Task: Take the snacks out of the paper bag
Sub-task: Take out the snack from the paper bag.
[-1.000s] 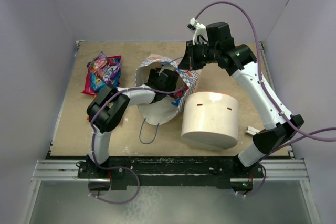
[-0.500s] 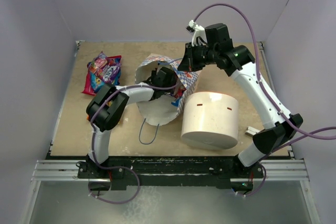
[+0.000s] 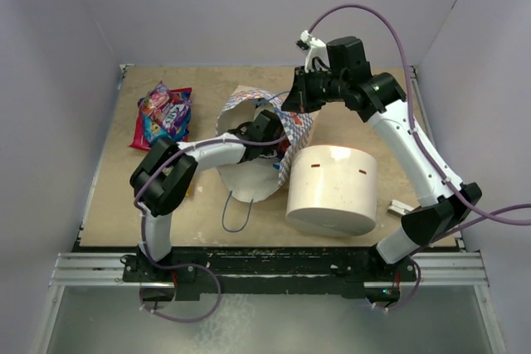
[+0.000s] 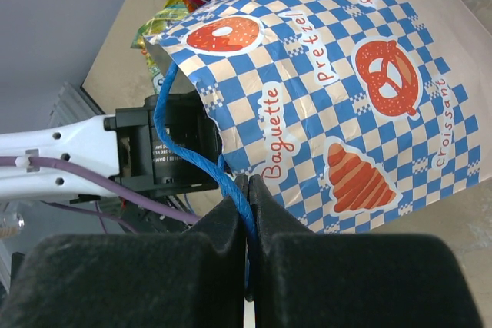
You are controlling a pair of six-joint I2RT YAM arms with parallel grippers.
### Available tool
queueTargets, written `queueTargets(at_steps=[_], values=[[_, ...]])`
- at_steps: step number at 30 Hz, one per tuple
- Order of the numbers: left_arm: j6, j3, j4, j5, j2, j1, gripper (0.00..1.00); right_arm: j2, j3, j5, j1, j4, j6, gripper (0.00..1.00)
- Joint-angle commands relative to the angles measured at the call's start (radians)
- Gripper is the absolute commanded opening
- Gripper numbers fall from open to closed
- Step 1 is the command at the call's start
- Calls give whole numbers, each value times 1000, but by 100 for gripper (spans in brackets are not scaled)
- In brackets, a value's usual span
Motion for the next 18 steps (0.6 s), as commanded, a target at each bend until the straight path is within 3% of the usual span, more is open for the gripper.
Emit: queueTargets(at_steps=[1,7,18], values=[[-12,-14,-119,15,-81,-53,0,-56,-10,-5,1,47,0,0],[-5,-61,-193,16,-246,-85,0,-64,-27,8,1,61,5,0],[0,-155,-312,203,-533,-87,0,-101,-102,27,1,114,9,0]])
